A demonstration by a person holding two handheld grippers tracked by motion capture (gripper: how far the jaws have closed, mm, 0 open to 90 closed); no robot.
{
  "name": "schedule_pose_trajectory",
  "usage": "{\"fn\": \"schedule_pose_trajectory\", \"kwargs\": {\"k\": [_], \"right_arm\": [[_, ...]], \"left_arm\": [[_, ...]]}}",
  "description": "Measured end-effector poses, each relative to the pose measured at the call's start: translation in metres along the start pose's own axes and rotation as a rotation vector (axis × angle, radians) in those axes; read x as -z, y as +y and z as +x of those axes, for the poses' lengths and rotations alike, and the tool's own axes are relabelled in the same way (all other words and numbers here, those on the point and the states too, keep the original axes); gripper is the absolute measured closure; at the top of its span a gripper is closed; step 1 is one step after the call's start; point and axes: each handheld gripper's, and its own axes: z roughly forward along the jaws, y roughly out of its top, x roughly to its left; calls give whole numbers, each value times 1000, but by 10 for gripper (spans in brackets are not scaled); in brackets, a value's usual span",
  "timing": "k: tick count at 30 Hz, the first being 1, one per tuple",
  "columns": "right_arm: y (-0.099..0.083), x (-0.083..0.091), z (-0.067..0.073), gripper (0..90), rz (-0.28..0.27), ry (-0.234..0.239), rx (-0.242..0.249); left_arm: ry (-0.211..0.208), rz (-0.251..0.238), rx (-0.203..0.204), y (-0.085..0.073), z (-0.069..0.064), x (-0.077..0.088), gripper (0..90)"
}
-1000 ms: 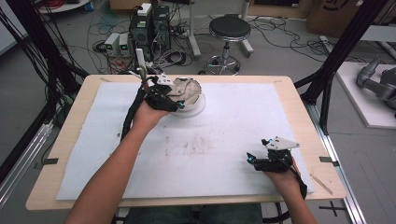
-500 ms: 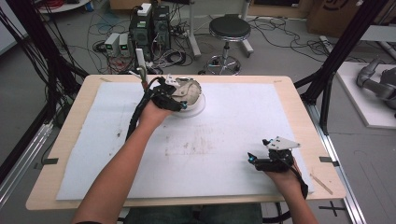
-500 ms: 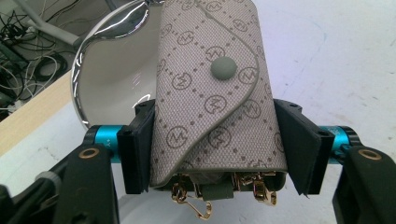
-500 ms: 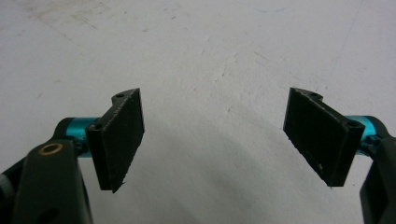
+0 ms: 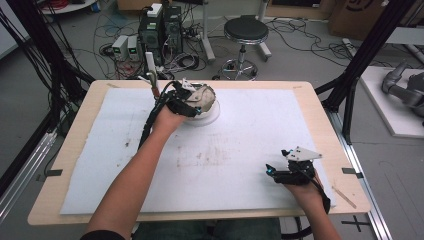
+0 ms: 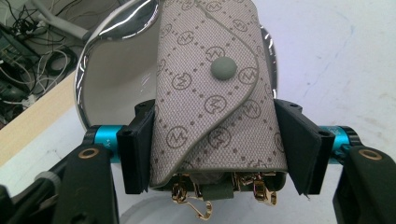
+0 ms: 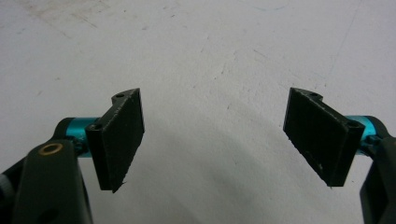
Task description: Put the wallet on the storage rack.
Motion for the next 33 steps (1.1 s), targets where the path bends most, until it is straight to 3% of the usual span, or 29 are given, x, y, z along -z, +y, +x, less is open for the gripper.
{"fn": "schedule_pose_trajectory", "kwargs": {"k": [19,28,33], "right_arm": [[-1,0,2,207,11,-7,6],[-1,1,1,208,13,-5,4],[-1,1,2,208,12,-6,2]], "left_arm": [[1,16,10,4,6,-12,349],[0,21,-21,4,2,-17,329],[6,-1,-23,4,3,-16,293]]}}
